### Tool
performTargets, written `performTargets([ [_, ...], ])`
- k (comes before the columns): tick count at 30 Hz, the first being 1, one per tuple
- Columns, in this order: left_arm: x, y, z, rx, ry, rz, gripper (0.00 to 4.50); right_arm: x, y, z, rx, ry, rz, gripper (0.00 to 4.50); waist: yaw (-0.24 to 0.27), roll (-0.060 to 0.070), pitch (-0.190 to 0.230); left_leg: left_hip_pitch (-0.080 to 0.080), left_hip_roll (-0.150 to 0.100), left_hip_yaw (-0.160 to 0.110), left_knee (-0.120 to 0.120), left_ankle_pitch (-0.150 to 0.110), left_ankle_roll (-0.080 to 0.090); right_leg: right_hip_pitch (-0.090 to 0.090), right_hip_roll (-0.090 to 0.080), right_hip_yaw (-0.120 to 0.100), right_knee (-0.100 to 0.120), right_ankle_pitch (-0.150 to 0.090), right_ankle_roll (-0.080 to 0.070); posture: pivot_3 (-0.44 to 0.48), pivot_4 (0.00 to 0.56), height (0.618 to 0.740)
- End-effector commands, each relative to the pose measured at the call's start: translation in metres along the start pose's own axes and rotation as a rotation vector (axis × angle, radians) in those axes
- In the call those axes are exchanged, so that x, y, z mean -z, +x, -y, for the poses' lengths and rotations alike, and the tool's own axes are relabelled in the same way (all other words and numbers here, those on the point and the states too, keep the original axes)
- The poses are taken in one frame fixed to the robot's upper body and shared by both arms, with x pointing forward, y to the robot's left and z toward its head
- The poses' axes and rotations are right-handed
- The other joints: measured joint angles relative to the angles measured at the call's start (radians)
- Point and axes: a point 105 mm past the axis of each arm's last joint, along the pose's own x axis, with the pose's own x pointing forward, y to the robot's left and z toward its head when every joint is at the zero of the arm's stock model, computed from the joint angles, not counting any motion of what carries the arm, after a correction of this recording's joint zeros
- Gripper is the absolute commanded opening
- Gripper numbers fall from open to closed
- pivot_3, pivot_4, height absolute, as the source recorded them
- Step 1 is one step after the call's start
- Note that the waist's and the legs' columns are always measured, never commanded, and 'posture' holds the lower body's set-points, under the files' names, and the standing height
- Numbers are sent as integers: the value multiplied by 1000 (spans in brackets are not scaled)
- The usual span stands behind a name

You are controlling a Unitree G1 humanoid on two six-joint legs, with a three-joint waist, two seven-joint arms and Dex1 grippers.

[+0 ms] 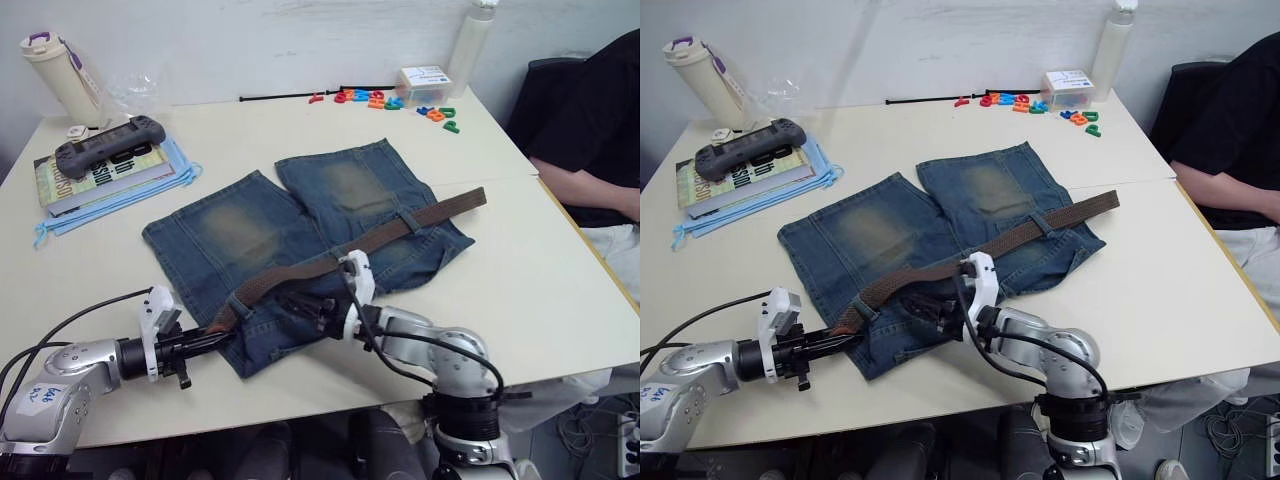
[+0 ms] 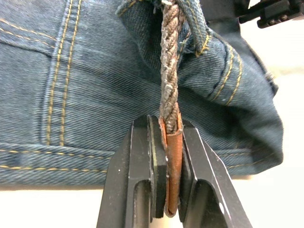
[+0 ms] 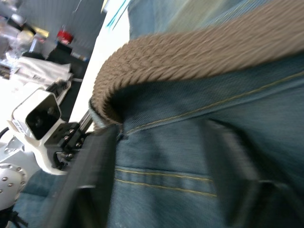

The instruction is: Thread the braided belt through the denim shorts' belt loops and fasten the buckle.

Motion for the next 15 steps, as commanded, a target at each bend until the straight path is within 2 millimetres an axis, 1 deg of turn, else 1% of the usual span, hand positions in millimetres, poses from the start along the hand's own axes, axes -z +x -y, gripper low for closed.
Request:
performTargets([
  [1,-17,-7,11,69,-74,79,262,-11,-21,-12,-5,-84,31,4478,3,1,1,0,0,0,0,0,0,0,0,0,0,0,0,0,150,657],
  [3,-21,-11,13,87,-116,96,262,-14,-30,-14,5,-128,31,4478,3,1,1,-1,0,-1,0,0,0,0,0,-1,-1,0,0,0,150,657],
  [6,-27,-20,10,88,-179,124,262,-28,-47,-21,5,-213,70,4478,2,1,1,-1,0,-1,0,0,0,1,0,-1,-3,0,0,0,150,657],
  [8,-28,-23,7,77,-193,127,262,-34,-55,-19,35,-261,80,4478,1,1,1,-1,1,-1,0,0,1,1,0,-2,-3,0,0,0,150,657],
  [10,-26,-26,7,77,-196,114,262,-42,-62,-12,100,-315,85,4478,2,1,2,-1,1,-1,-1,0,1,1,0,-2,-4,0,0,0,150,657],
  [15,-22,-29,8,78,-197,91,262,-54,-78,17,314,-496,53,4478,4,2,2,-2,1,-1,-1,-1,2,3,0,-3,-9,1,1,0,150,657],
])
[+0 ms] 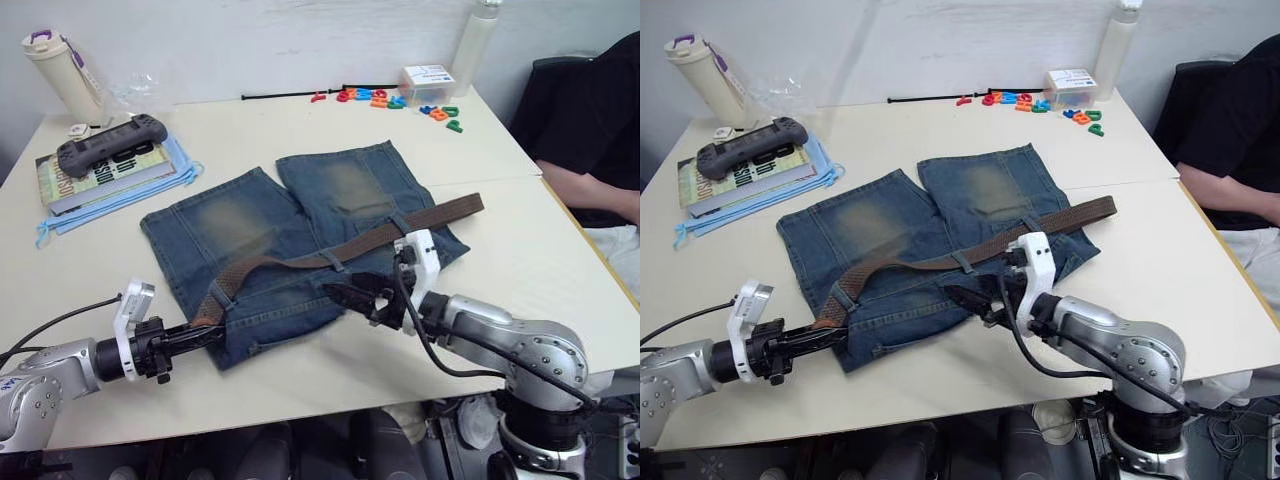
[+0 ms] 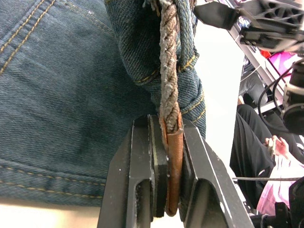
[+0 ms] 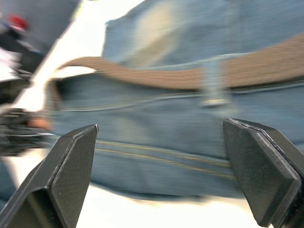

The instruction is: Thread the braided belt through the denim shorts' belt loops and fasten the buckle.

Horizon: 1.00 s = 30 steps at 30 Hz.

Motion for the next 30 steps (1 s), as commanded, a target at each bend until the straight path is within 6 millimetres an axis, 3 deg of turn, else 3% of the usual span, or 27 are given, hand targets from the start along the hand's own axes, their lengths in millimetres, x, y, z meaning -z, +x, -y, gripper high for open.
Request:
performTargets([
  [1,-7,-7,2,4,27,16,262,-10,-6,9,83,-159,23,4478,0,0,0,0,0,0,0,0,1,0,0,0,-1,0,0,0,150,657],
  [5,-5,-7,2,4,30,10,262,0,-7,29,179,-287,-48,4478,0,0,0,-1,0,0,-1,-1,2,0,0,0,-4,1,1,0,150,657],
  [9,-2,-7,1,0,41,-7,262,18,-5,55,299,-272,-130,4478,0,0,0,-3,0,0,-1,1,-1,0,0,0,-7,1,1,0,150,657],
  [16,12,-22,-11,-60,103,-97,262,41,1,65,338,-160,-198,4478,0,-2,-1,0,1,1,-1,-2,2,3,0,0,-7,1,1,0,150,657],
  [21,21,-56,-30,-155,139,-181,262,48,2,66,336,-164,-236,4478,1,-3,-1,7,3,-3,-1,-3,4,13,0,-5,-10,-3,-7,0,150,657],
  [26,38,-106,-46,-263,132,-299,262,47,5,64,332,-180,-235,4478,-2,-3,-2,7,2,-3,-1,-4,4,14,0,-5,-12,-2,-6,0,150,657],
  [30,54,-168,-62,-410,92,-422,262,43,8,62,323,-191,-227,4478,-2,-3,-1,7,3,-2,-1,-4,4,14,0,-5,-12,-2,-6,0,150,657],
])
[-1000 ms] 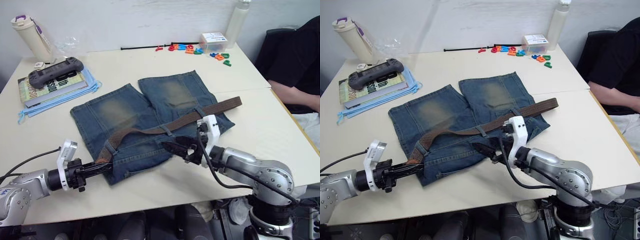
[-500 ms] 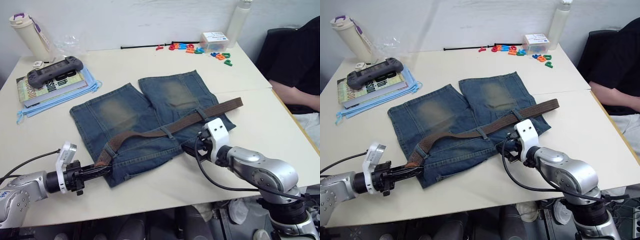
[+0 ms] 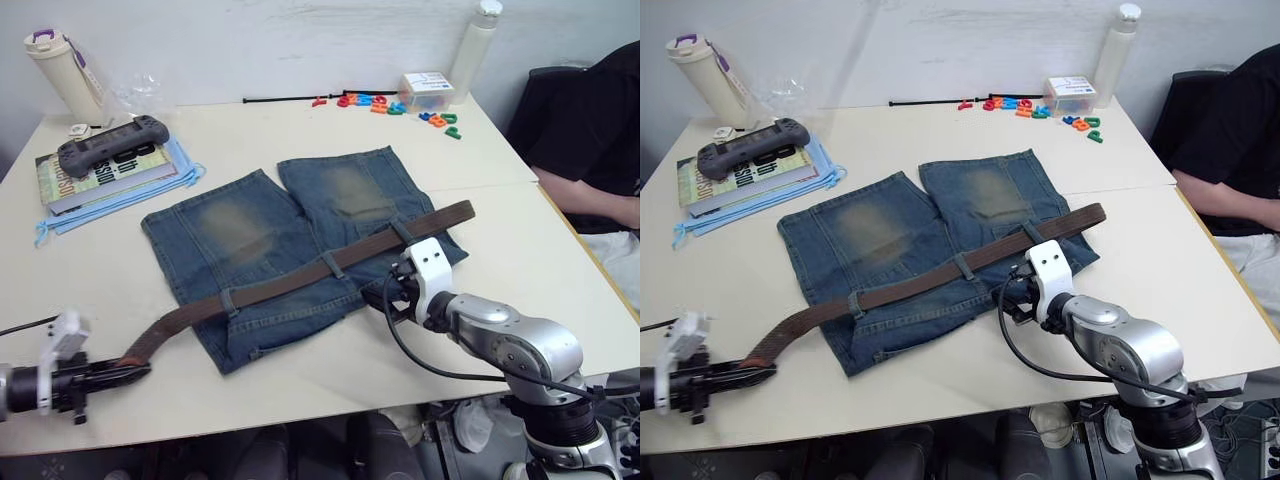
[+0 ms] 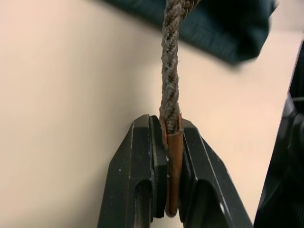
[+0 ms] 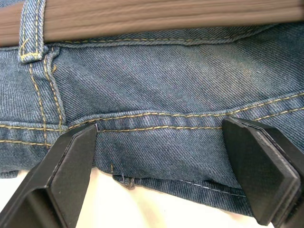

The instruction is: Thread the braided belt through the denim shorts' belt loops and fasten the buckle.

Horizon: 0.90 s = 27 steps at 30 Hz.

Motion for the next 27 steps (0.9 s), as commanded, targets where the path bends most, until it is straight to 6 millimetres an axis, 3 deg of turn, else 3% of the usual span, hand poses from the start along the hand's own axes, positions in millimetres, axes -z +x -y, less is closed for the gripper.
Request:
performTargets([
  [1,37,-50,-29,-182,-55,-148,262,19,6,1,6,19,-89,4478,0,0,0,0,0,0,0,0,0,0,0,0,0,0,0,0,150,657],
  [9,39,-104,-68,-502,-59,-185,262,16,9,-2,-7,-2,-82,4478,-1,0,0,2,2,0,-1,0,0,0,0,-3,1,3,5,0,150,657],
  [16,9,-88,-81,-496,22,-63,262,13,11,-3,-8,-13,-75,4478,3,-2,-1,1,2,0,-1,0,-1,-1,0,-4,2,4,6,0,150,657],
  [21,-14,-80,-87,-493,76,6,2120,7,9,-1,0,-19,-58,4500,0,-8,-3,0,2,-1,0,0,-1,-1,0,-4,2,4,7,0,150,657],
  [22,-17,-81,-88,-504,99,3,2698,5,8,1,2,-19,-49,4500,-1,-9,-3,-1,1,-1,0,0,-1,-2,0,-4,2,4,7,0,150,657],
  [26,-42,-88,-91,-538,160,53,4331,-4,0,4,-5,-19,-19,4500,2,-10,-3,-2,1,0,0,-1,-1,-3,0,-4,2,5,7,0,150,657],
  [27,-53,-88,-89,-518,185,77,4331,-7,-2,4,-16,-13,-8,4500,2,-10,-3,-2,1,0,0,-1,-1,-3,0,-4,2,5,7,0,150,657],
])
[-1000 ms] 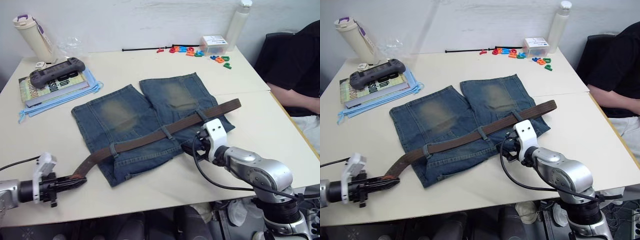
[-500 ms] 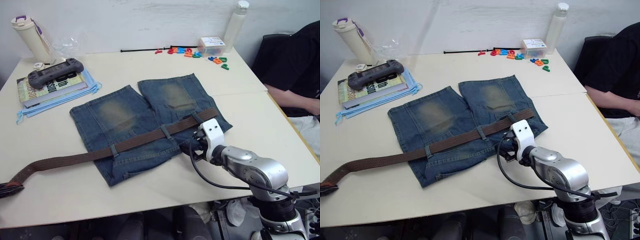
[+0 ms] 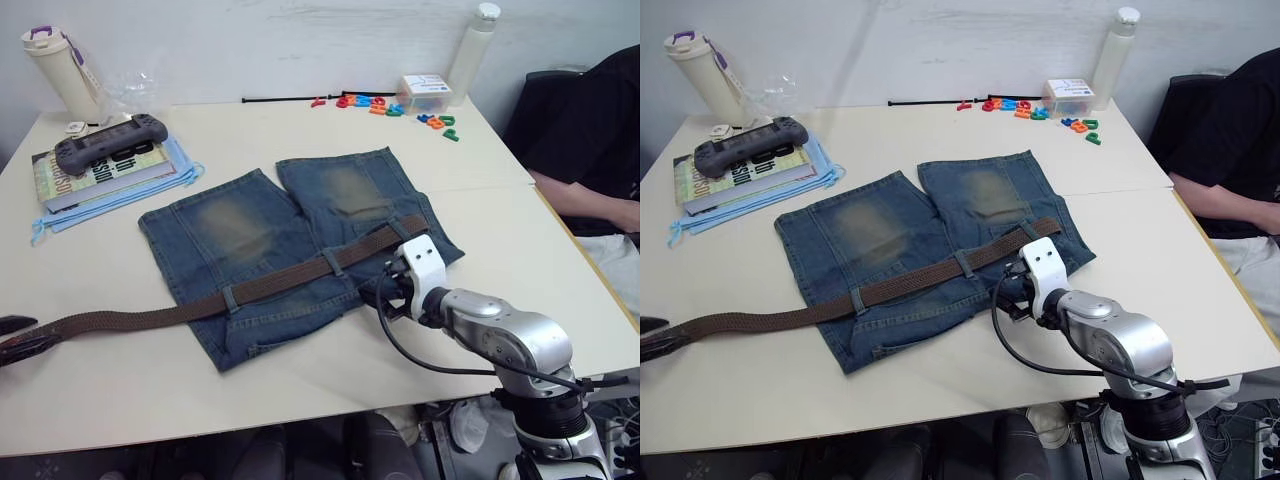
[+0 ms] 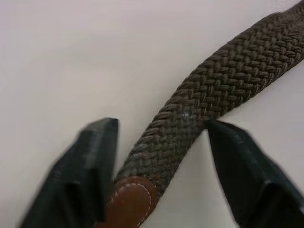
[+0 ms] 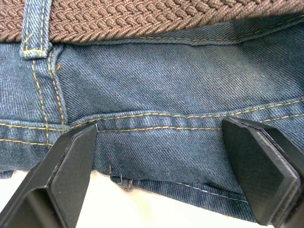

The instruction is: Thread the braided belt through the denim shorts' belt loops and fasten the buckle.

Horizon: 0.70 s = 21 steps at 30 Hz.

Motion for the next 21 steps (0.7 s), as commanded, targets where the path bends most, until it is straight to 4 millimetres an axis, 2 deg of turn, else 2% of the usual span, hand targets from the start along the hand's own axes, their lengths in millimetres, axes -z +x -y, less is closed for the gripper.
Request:
performTargets([
  [1,-38,-9,-4,25,72,81,4331,-4,-9,4,-10,11,8,4500,2,0,1,0,0,0,0,0,0,0,0,0,0,0,0,0,150,657],
  [4,-78,-2,19,194,119,176,4331,-18,-20,6,-37,16,52,4500,6,0,4,-2,0,0,0,0,0,-1,0,0,0,0,0,0,150,657],
  [7,-106,10,51,321,149,248,4331,-29,-31,7,-70,8,88,4500,13,2,7,-5,0,-1,1,0,0,-3,0,0,-2,0,0,0,150,657],
  [9,-121,18,72,378,115,315,4331,-36,-40,6,-99,-2,109,4500,18,12,13,-6,-1,0,1,-1,2,-3,-1,1,-4,1,1,0,150,657],
  [11,-134,29,104,472,51,394,4331,-46,-53,7,-142,-16,146,4500,22,17,16,-8,-1,2,1,-2,3,-6,-1,2,-4,1,2,0,150,657],
  [13,-136,37,127,518,13,415,4331,-53,-63,7,-179,-28,174,4500,19,18,16,-16,-1,3,2,2,-4,-15,-1,3,-2,1,2,0,150,657],
  [17,-115,62,164,598,-35,384,4331,-80,-76,10,-255,-38,260,4500,0,18,17,-18,0,4,1,3,-5,-18,0,3,-2,1,2,0,150,657],
  [21,-110,83,182,634,-68,369,4331,-98,-63,32,-218,-45,261,4500,3,17,17,-15,0,4,2,4,-6,-14,0,2,-3,2,3,0,150,657],
])
